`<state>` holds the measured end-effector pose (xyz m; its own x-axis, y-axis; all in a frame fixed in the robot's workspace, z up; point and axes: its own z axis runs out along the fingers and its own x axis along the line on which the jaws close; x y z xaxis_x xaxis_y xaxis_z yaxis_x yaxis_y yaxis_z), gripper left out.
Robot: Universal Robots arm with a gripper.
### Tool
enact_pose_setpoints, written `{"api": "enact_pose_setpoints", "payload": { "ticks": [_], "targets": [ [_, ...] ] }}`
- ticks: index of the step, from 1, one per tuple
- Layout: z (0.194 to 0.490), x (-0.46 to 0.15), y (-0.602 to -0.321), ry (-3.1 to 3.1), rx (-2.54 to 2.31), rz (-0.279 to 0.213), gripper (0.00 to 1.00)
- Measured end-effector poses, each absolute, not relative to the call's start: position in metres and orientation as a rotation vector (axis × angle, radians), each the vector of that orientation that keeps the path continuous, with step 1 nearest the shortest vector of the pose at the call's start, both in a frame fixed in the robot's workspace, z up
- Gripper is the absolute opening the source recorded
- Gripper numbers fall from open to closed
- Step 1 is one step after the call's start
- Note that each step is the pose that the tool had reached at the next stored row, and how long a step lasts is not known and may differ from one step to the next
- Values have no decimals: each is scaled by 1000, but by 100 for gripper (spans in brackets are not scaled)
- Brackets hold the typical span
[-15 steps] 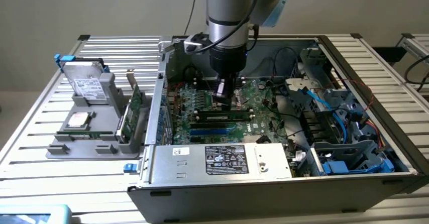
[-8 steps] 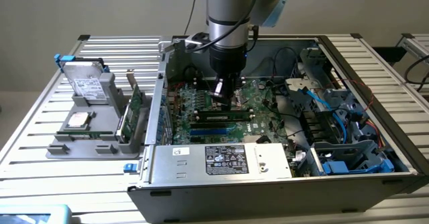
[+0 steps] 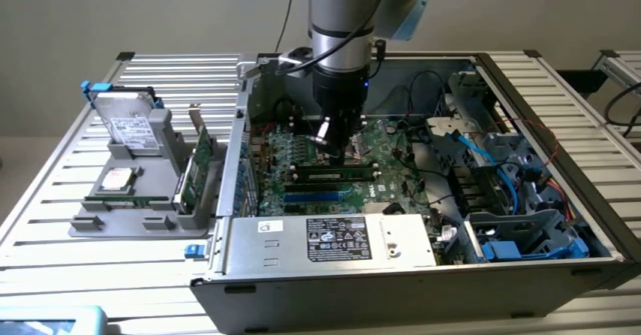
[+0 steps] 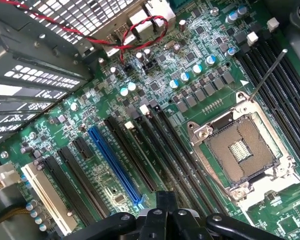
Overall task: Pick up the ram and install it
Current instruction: 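Press down the ram until it locks into place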
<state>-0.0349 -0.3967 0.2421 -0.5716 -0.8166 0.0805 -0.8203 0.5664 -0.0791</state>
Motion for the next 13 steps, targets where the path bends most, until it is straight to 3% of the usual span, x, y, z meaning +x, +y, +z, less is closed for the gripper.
{"api": "enact_pose_setpoints", "payload": {
  "ticks": [13],
  "targets": [
    [242,-35,-397,-2852,1202,162,11]
  ]
}}
